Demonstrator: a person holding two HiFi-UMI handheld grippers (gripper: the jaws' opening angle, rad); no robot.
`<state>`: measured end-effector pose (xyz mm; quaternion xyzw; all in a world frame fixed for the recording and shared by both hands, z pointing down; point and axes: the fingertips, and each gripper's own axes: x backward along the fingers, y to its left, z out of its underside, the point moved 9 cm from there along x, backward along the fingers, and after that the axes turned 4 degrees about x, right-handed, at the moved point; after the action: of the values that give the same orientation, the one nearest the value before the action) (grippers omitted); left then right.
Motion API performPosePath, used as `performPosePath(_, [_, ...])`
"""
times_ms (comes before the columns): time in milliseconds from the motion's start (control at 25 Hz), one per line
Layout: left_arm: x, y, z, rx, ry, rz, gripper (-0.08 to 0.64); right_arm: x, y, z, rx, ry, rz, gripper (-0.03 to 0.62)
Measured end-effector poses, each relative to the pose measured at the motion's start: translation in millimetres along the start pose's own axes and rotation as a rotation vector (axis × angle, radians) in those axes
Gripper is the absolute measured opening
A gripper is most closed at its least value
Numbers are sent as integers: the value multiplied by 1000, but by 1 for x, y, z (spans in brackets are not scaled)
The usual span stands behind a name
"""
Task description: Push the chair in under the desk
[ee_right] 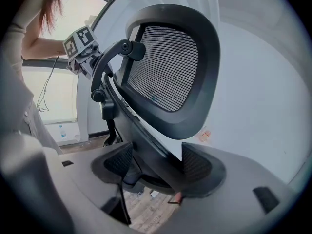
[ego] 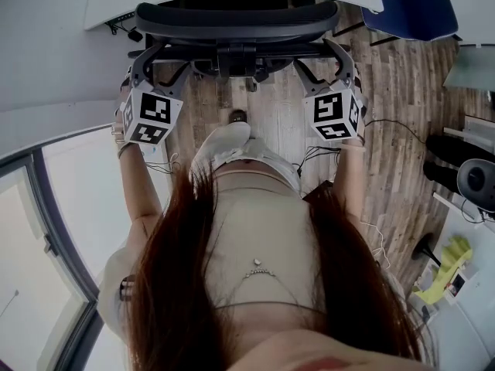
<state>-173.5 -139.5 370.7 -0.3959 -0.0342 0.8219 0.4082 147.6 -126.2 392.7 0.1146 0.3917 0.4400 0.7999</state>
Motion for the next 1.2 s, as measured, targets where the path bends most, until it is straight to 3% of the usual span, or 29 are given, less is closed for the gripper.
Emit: performPosePath(1200, [-28,53,8,-17,-58,8,267,-46,-10,-29,-27,31,15,313])
